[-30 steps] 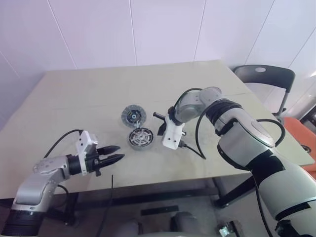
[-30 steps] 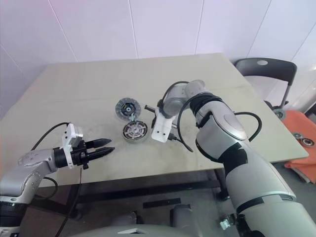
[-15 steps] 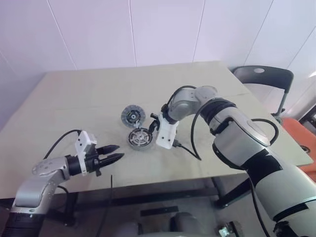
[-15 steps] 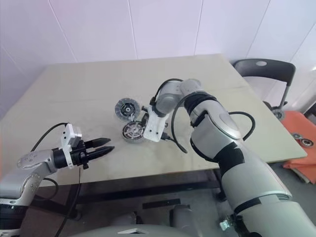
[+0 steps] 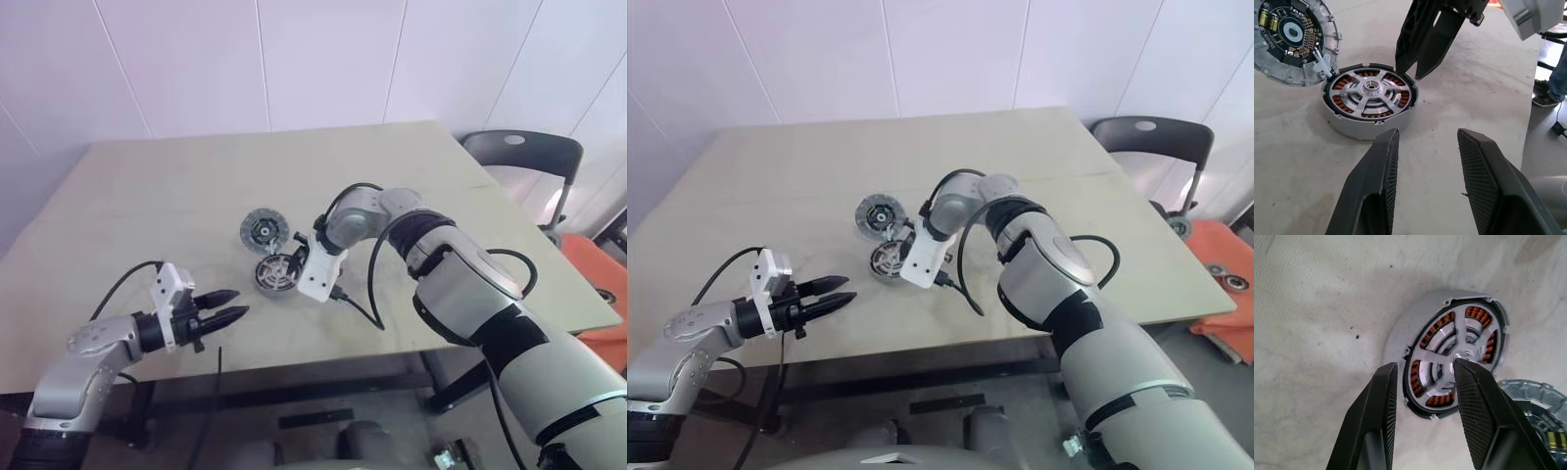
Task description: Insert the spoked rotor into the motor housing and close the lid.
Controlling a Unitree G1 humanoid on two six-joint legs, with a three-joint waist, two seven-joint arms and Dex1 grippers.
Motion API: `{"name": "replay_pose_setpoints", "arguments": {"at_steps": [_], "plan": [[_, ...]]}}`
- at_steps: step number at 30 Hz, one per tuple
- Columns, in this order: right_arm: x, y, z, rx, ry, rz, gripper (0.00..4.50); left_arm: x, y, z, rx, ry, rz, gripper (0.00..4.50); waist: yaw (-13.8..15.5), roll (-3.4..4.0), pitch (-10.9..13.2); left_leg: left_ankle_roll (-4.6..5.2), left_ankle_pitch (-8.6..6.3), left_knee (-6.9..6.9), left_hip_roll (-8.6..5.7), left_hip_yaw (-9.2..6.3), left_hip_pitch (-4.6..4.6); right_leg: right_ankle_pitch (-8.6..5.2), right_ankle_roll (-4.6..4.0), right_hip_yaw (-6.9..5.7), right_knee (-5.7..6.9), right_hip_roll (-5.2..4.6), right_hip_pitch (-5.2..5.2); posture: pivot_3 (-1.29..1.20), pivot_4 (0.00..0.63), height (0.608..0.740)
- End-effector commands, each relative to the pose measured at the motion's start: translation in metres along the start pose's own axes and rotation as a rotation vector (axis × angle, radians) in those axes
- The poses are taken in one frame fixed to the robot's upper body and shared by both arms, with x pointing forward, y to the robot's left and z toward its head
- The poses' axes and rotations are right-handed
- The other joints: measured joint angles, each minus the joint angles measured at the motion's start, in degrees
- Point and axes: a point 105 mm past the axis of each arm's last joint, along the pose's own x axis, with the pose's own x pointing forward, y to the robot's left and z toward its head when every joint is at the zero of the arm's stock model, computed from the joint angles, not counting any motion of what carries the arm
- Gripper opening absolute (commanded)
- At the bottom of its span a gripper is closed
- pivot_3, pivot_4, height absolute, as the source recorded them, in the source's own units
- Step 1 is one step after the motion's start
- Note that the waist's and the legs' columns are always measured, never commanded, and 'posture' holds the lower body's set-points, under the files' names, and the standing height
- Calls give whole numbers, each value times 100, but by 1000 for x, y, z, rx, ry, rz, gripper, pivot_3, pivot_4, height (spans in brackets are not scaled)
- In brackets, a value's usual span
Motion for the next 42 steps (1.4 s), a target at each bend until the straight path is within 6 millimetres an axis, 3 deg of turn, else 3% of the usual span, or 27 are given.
{"name": "replay_pose_setpoints", "arguments": {"at_steps": [1, 8, 23, 30, 36, 42], "plan": [[-2, -3, -3, -2, 24, -13, 1880, 0, -3, 9, 19, -34, -1, 2071, 4, 0, 0, 0, 0, 0, 0, 0, -1, 0, 0, 0, 0, -1, -1, 0, 0, 740], [7, 9, -6, 11, 44, 17, 1880, -3, 0, 12, 27, -35, 14, 2071, 5, -1, -1, 0, 0, 2, -2, 0, 1, -1, -2, 0, 1, -2, 2, 0, 0, 740], [9, 4, -7, -16, 62, -14, 1880, -3, -1, 11, 20, -39, 28, 2071, -5, -2, -1, 0, 0, 3, 0, 0, 5, -1, -1, 1, 7, 4, 2, 0, 0, 740], [7, -4, -4, -27, 53, -49, 125, -2, -1, 11, 17, -43, 29, 2071, -13, -5, -3, 0, 0, 3, 2, 0, 11, -1, -2, 3, 7, 9, 7, 0, 0, 740], [2, -15, 0, -24, 27, -91, 125, -1, -1, 10, 15, -45, 29, 2071, -14, -5, -3, 0, 0, 1, 8, -1, 10, 0, -1, 3, 8, 19, 3, 0, 0, 740], [-5, -13, 8, 64, -64, -30, 125, 0, 0, 9, 9, -47, 29, 2071, 1, -4, -2, 0, 0, 2, 6, -1, 0, 1, 1, 2, 5, 21, -2, 0, 0, 740]]}}
